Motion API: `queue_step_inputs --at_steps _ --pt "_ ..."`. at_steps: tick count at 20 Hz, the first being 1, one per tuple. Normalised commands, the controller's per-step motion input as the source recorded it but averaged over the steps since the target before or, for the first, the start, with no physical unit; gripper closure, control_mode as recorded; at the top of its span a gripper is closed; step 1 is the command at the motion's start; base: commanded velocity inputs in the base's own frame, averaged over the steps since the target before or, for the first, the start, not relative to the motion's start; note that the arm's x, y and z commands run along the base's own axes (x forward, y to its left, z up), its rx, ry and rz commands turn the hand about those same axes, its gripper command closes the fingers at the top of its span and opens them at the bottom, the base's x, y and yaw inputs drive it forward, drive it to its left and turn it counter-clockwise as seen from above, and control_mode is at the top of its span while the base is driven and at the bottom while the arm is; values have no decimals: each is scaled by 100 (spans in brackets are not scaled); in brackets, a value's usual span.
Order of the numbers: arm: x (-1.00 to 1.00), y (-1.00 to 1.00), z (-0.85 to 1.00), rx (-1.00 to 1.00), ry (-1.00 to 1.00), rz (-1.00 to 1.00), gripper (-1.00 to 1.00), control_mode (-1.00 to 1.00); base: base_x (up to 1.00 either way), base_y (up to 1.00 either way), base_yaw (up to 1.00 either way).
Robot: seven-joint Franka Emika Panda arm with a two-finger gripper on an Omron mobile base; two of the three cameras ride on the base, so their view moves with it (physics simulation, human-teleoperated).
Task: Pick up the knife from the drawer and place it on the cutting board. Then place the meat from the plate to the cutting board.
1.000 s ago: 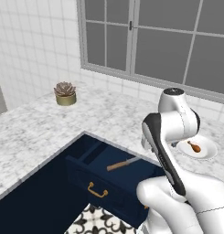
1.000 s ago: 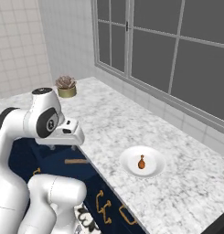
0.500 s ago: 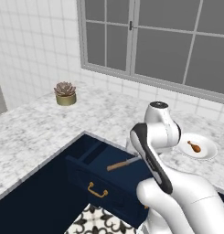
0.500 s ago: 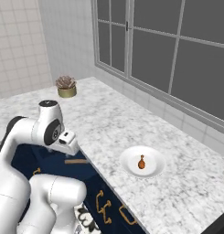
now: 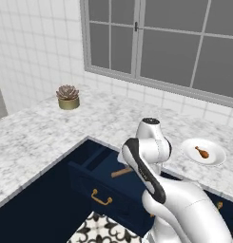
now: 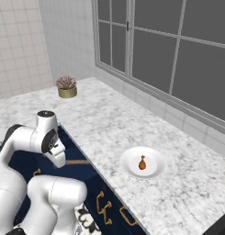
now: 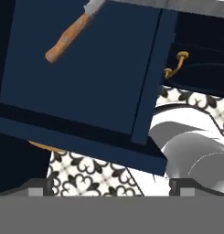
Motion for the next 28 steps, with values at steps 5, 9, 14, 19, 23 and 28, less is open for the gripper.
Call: queue_step_inputs --at_steps 5,9,14,19,23,28 --pt "39 49 -20 0 1 -24 -100 -100 0 0 0" --pt "52 34 -22 0 5 -14 -100 -100 0 0 0" --pt "49 9 -33 -1 13 -1 -100 -100 0 0 0" --pt "37 6 -41 -2 13 0 -100 -100 0 0 0" --pt "12 39 -51 -6 23 0 -100 -100 0 0 0" --pt "-13 69 -59 -7 31 0 -100 -100 0 0 0"
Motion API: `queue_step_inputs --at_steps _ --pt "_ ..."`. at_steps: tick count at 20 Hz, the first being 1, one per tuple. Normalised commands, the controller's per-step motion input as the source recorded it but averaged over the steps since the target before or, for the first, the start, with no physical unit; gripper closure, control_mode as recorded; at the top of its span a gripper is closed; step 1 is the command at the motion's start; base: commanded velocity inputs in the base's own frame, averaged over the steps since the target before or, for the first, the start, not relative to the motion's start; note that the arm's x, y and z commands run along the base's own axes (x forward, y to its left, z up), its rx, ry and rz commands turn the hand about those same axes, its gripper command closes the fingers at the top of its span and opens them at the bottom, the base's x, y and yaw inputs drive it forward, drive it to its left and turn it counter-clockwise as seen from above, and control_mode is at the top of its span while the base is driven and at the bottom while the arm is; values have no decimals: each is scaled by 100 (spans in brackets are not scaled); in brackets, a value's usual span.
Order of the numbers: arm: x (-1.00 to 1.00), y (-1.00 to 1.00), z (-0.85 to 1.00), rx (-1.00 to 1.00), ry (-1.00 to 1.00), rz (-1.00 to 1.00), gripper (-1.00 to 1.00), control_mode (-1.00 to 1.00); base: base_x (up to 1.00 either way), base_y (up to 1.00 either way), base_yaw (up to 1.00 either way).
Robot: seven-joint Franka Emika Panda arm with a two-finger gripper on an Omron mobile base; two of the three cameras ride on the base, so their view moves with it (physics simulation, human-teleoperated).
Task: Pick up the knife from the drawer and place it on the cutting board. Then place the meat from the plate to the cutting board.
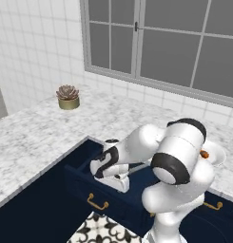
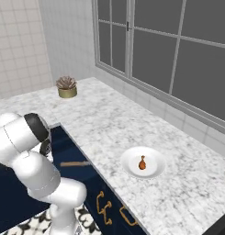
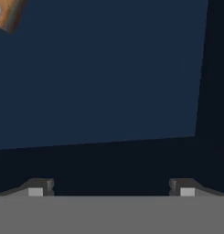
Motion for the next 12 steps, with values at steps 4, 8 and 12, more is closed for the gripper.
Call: queue_step_inputs --at_steps 4,8,12 --pt "-81 92 -45 0 22 0 -100 -100 0 0 0" --pt "-100 100 -18 0 7 0 -100 -100 0 0 0" --pt "-100 100 0 0 0 0 -100 -100 0 0 0"
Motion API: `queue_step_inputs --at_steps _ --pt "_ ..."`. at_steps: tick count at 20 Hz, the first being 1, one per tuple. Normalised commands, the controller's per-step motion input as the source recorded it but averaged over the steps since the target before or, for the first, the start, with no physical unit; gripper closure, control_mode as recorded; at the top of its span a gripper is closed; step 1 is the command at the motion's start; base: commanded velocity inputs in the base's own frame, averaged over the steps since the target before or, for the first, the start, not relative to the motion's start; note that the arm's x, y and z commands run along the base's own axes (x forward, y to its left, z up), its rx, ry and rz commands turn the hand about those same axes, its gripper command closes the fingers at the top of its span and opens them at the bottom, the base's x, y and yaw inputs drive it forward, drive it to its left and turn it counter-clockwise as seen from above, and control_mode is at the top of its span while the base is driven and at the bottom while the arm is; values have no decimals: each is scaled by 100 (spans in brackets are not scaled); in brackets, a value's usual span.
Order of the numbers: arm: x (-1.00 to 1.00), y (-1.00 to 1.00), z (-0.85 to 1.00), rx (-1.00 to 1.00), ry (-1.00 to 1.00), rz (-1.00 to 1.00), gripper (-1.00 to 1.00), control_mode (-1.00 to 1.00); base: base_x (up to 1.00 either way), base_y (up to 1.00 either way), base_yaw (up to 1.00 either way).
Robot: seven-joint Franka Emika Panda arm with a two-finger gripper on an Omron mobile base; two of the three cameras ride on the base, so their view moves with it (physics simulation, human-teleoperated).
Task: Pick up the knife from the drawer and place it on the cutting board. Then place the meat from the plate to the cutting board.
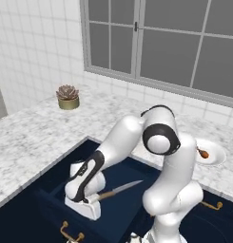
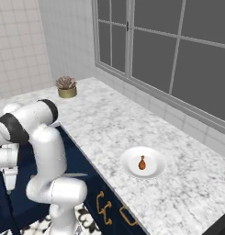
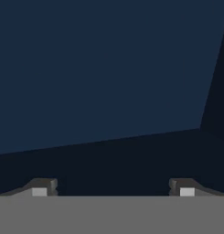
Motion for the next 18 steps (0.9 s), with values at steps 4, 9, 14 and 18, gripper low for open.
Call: queue_step_inputs --at_steps 4,9,14,18 --pt "-96 67 26 0 -17 -3 -100 -100 0 0 0" --pt "-41 -30 58 0 -43 -22 -100 -100 0 0 0" --pt "-10 -54 77 0 -33 -25 -100 -100 0 0 0" --pt "31 -54 92 0 -7 -25 -100 -100 0 0 0"
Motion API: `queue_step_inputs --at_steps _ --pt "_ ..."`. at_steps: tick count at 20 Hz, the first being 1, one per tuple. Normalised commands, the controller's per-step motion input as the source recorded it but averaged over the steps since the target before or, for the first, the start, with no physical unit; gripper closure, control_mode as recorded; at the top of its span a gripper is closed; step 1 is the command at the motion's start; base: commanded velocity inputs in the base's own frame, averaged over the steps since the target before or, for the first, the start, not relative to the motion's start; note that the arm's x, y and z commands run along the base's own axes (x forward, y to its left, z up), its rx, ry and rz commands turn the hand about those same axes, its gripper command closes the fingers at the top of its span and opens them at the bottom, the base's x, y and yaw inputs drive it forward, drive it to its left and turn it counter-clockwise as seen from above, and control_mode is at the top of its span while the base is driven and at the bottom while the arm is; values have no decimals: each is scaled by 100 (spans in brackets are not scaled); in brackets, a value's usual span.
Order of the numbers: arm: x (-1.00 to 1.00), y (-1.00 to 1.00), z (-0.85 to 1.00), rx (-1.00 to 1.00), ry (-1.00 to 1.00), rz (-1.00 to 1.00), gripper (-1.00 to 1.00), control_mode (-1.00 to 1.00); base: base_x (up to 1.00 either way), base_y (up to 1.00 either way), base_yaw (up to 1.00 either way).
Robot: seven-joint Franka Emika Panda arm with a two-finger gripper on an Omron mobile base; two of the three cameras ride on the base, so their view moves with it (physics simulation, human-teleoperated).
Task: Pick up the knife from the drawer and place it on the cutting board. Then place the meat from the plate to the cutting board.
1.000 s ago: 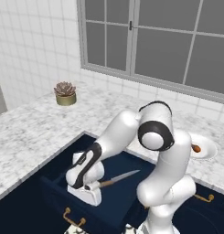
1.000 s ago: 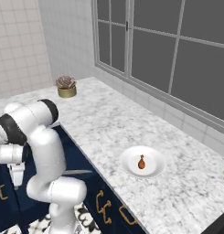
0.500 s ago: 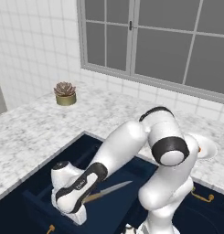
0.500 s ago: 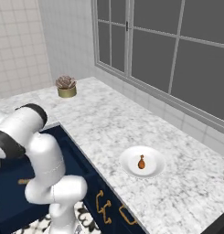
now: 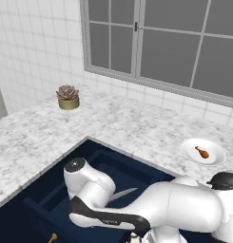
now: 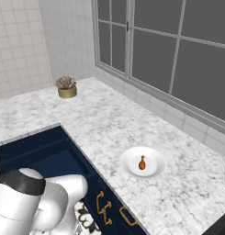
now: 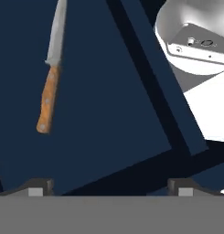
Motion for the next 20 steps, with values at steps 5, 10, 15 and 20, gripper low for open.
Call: queue_step_inputs --at_steps 5,10,15,20 --pt "55 -61 41 0 0 -3 -100 -100 0 0 0" --pt "23 -20 -8 -1 0 26 -100 -100 0 0 0" --pt "22 -8 -10 -2 0 41 -100 -100 0 0 0" --pt "37 0 -28 -6 0 47 -100 -100 0 0 0"
